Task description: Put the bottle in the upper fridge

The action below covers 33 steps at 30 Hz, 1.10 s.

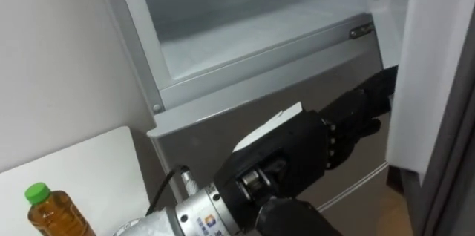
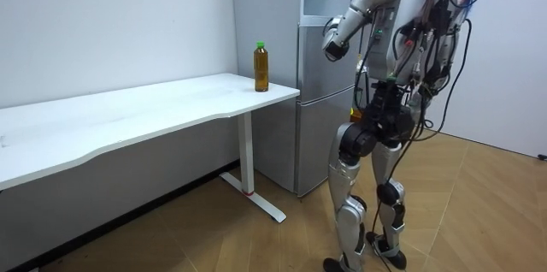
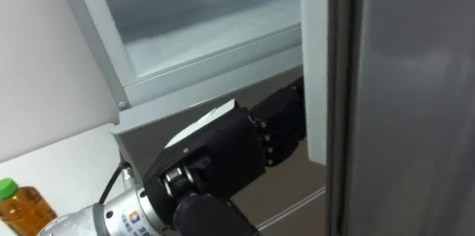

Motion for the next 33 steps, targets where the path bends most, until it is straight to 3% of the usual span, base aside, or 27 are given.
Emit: queue_targets(steps=[5, 12, 19, 25, 33], left_arm=[[-41, -10, 5, 90, 0, -1, -1, 0], [-240, -425, -73, 584, -25, 0, -5, 0], [-1083, -397, -498, 707, -26, 169, 233, 0], [-1440, -470, -983, 734, -26, 169, 203, 0], [-1963, -860, -1209, 1708, -107, 91, 223, 0]], right_arm=[[11, -50, -26, -31, 24, -11, 10, 0], [-23, -98, -178, -8, 386, 11, 14, 0], [47, -238, -285, -9, 729, 13, 9, 0], [243, -482, -276, -23, 650, 21, -157, 0], [392, -583, -261, -42, 308, 219, -374, 0]], waist=[[-4, 108, 5], [-258, 203, -3], [-621, 234, -13], [-814, 263, -33], [-1062, 268, -12]], left_leg=[[24, 148, 225, 0, -55, -78], [215, 239, 674, -93, -82, -107], [222, 325, 1211, -91, -128, -133], [366, 370, 1645, -69, -127, -134], [519, 541, 2139, -90, -190, -236]], right_leg=[[-109, 132, 211, 15, 66, -67], [-144, 220, 504, -21, 74, -75], [-318, 280, 843, -25, 109, -97], [-360, 310, 1112, -12, 117, -109], [-507, 494, 1485, 0, 175, -199]], base=[[-13], [-11], [-16], [-22], [-24]])
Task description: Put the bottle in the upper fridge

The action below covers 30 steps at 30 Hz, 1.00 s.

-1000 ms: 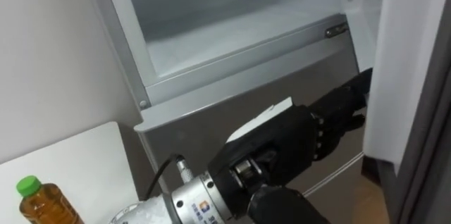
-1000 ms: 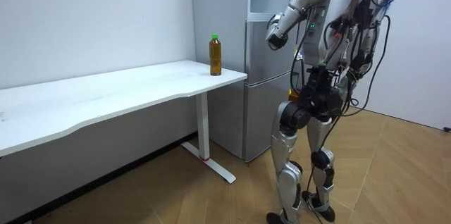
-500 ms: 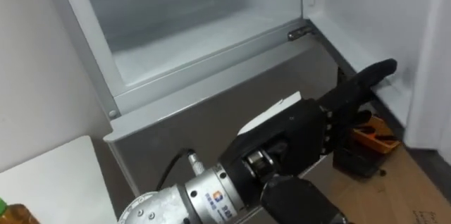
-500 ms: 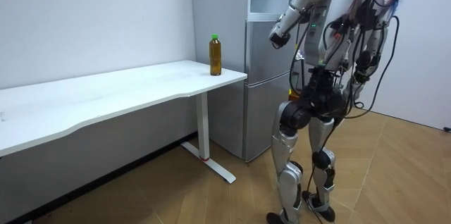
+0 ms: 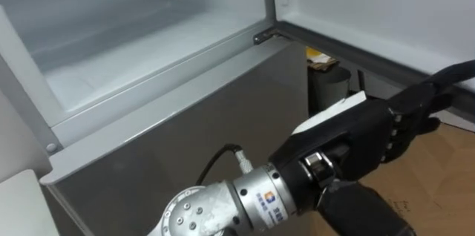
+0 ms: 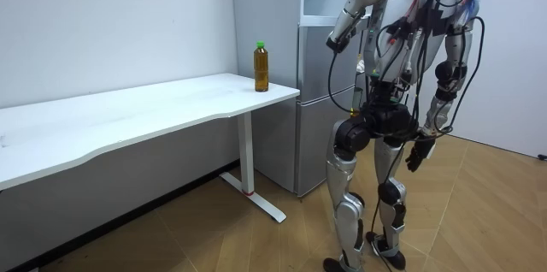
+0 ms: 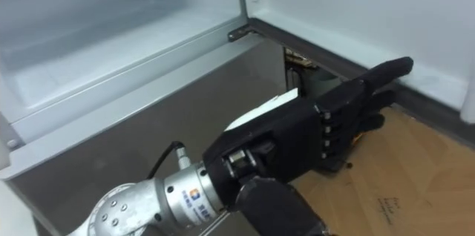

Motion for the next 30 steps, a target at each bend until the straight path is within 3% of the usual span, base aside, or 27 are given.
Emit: queue_targets(steps=[3, 14, 20, 22, 26, 28, 30], left_arm=[[1, 31, -370, 80, 4, 86, -16, 0], [0, 83, -385, 86, 4, 92, -1, 0], [5, 245, -385, -78, 4, 82, 213, 0], [14, 497, -346, -520, 113, 84, 411, 0], [51, 823, -113, -1189, 131, 83, 491, 0], [497, 996, 422, -1634, 159, 83, 538, 0], [880, 987, 829, -2011, 200, 83, 722, 0]], right_arm=[[8, 15, 2, -17, -111, 0, -9, 0], [2, 118, 3, 21, -186, -3, -413, 0], [-55, 187, 265, 91, 251, -45, -636, 0], [-52, 202, 309, 85, 304, -40, -761, 0], [-23, 203, 383, 75, 279, -42, -850, 0], [-7, 234, 378, 53, 206, -69, -974, 0], [32, 242, 381, 36, 162, -67, -1017, 0]], waist=[[-31, 0, 6], [23, -84, 67], [430, -90, 77], [802, -89, 76], [1218, -96, 79], [1374, -142, 90], [1527, -177, 104]], left_leg=[[-38, 74, 112, 1, -45, -74], [-46, 90, -45, -27, -70, -116], [-233, 77, -646, -71, -60, -127], [-315, 65, -855, -65, -52, -133], [-439, 47, -1185, -41, -48, -132], [-419, -11, -1458, -42, -1, -135], [-422, -76, -1669, -45, 26, -117]], right_leg=[[-111, 71, 72, 40, 26, -43], [46, 69, -251, -23, 49, -70], [69, 54, -795, -34, 47, -71], [74, 50, -946, -32, 47, -71], [138, 28, -1297, -37, 46, -71], [327, -39, -1582, -44, -11, -76], [350, -84, -1718, -43, -74, -62]], base=[[-16], [9], [26], [19], [26], [28], [30]])
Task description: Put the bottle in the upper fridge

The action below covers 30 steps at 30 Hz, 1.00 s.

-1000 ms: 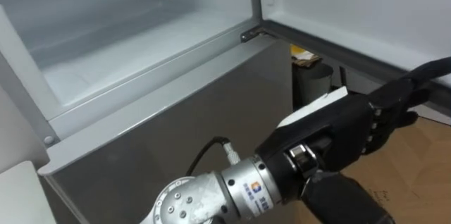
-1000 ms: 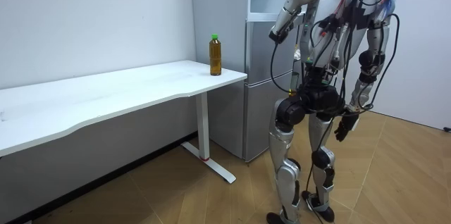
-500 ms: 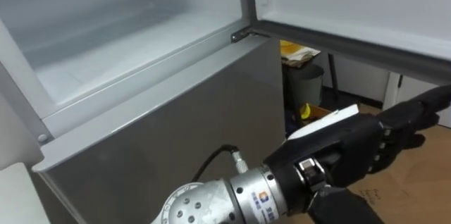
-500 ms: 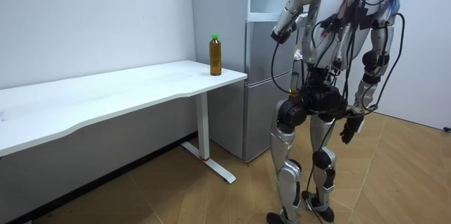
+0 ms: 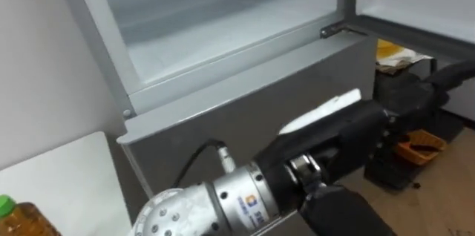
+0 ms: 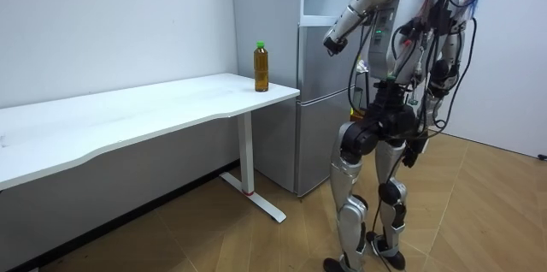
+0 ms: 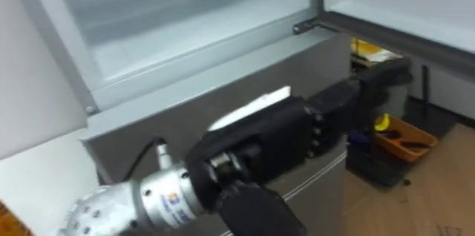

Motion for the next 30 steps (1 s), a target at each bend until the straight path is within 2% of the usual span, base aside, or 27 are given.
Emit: queue_targets(steps=[3, 5, 7, 9, 10, 12, 14, 16, 17, 20, 21, 24, 25, 28, 30], left_arm=[[321, 89, 530, -338, 6, -10, 204, 0], [449, 228, 917, -361, 20, -22, 260, 0], [564, 419, 1440, -501, 276, -22, 587, 0], [833, 421, 1880, -852, 810, -113, 910, 0], [1013, 407, 2207, -1019, 932, -238, 1079, 0], [1158, 371, 2850, -1056, 918, -396, 1184, 0], [1328, 325, 3513, -1170, 922, -498, 1533, 0], [1573, 341, 4333, -1445, 1105, -751, 1900, 0], [1609, 347, 4523, -1507, 1154, -781, 1983, 0], [1773, 342, 5282, -1586, 1784, -1018, 2574, 0], [1984, 342, 5602, -1646, 2044, -1139, 2761, 0], [2217, 337, 6445, -1727, 2210, -1288, 3191, 0], [2448, 336, 6776, -1827, 2293, -1511, 3490, 0], [2974, 337, 7417, -1982, 2472, -1868, 4213, 0], [3094, 334, 7889, -1970, 2649, -1934, 4613, 0]], right_arm=[[-13, 28, 17, 1, -298, 33, -39, 0], [-9, 74, 16, -5, -378, 20, -20, 0], [6, 158, 11, -5, -395, -62, 6, 0], [15, 258, -8, 6, -486, -78, 51, 0], [14, 340, -2, 9, -564, -99, 41, 0], [63, 470, -2, 14, -764, -212, 44, 0], [109, 501, -18, 19, -842, -295, 76, 0], [158, 504, -75, -8, -936, -299, 154, 0], [179, 506, -79, -7, -934, -299, 173, 0], [300, 512, -185, -87, -990, -281, 172, 0], [391, 538, -290, -175, -1109, -324, 170, 0], [646, 680, -352, -277, -1182, -463, 140, 0], [739, 728, -353, -284, -1134, -527, 121, 0], [903, 785, -403, -300, -1071, -669, 22, 0], [1018, 806, -446, -322, -1094, -720, -3, 0]], waist=[[388, -159, -45], [608, -294, -104], [903, -453, -122], [969, -538, -151], [1194, -558, -178], [1524, -590, -190], [1569, -594, -197], [1860, -571, -212], [1927, -571, -212], [2154, -568, -212], [2280, -521, -244], [2656, -528, -240], [2784, -524, -237], [2927, -532, -227], [3040, -559, -191]], left_leg=[[-71, -78, -311, 0, 27, 24], [-140, -110, -487, -1, 74, 42], [-164, -130, -697, 6, 79, 42], [-177, -154, -925, 45, 79, 43], [-131, -158, -959, 46, 79, 43], [-23, -159, -1027, 45, 79, 43], [9, -194, -1181, 44, 79, 43], [0, -217, -1351, 45, 80, 46], [-1, -225, -1402, 42, 81, 48], [15, -303, -1653, 44, 122, 93], [17, -332, -1685, 53, 123, 96], [38, -350, -1722, 67, 129, 106], [31, -358, -1771, 78, 131, 109], [3, -412, -1934, 153, 134, 119], [-4, -460, -1951, 180, 147, 139]], right_leg=[[59, -52, -260, 16, -75, 7], [81, -82, -449, 22, -82, 11], [223, -91, -740, 25, -82, 12], [277, -103, -1001, 27, -81, 12], [360, -105, -1026, 26, -81, 12], [487, -104, -1066, 16, -81, 12], [610, -128, -1332, 17, -81, 13], [670, -143, -1499, 20, -81, 13], [719, -143, -1510, 19, -81, 13], [838, -182, -1557, 12, -101, 46], [904, -201, -1630, 12, -116, 71], [971, -220, -1680, 9, -130, 93], [978, -229, -1763, 7, -131, 94], [1028, -252, -1796, 8, -173, 155], [1075, -290, -1792, -14, -251, 208]], base=[[28], [30], [27], [34], [23], [10], [27], [17], [19], [25], [13], [7], [6], [16], [10]])
